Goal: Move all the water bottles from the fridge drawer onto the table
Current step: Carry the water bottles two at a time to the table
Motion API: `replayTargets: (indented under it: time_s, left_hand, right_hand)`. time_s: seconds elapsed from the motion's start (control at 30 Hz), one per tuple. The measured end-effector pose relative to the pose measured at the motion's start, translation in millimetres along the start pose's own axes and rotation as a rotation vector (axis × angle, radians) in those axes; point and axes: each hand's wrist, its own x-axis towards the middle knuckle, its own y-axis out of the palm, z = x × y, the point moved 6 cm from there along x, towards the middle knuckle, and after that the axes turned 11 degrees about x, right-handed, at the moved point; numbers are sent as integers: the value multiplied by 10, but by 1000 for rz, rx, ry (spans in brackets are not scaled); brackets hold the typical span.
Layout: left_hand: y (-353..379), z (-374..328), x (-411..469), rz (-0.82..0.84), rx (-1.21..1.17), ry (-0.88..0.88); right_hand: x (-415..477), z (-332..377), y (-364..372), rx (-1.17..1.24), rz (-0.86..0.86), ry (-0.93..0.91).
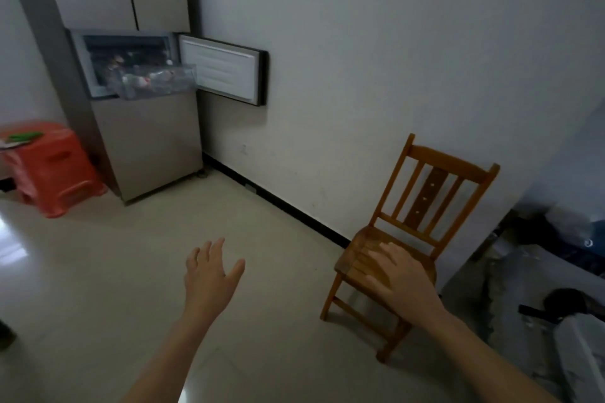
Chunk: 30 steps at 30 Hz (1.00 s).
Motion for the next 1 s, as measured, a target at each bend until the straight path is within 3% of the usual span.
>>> replayTargets:
  time_s: [0.47,0.83,1.0]
  left_hand:
    - [671,-1175,1348,-7,90,66]
    - [895,-2088,2098,-203,128,-144]
    - [860,-2022,2130,-232,197,-273]
  right_hand:
    - [1433,-938,-77,136,40,-29]
    - [3125,-1675,-67,144,48,-364]
    - [3575,-1614,188,174,71,-493]
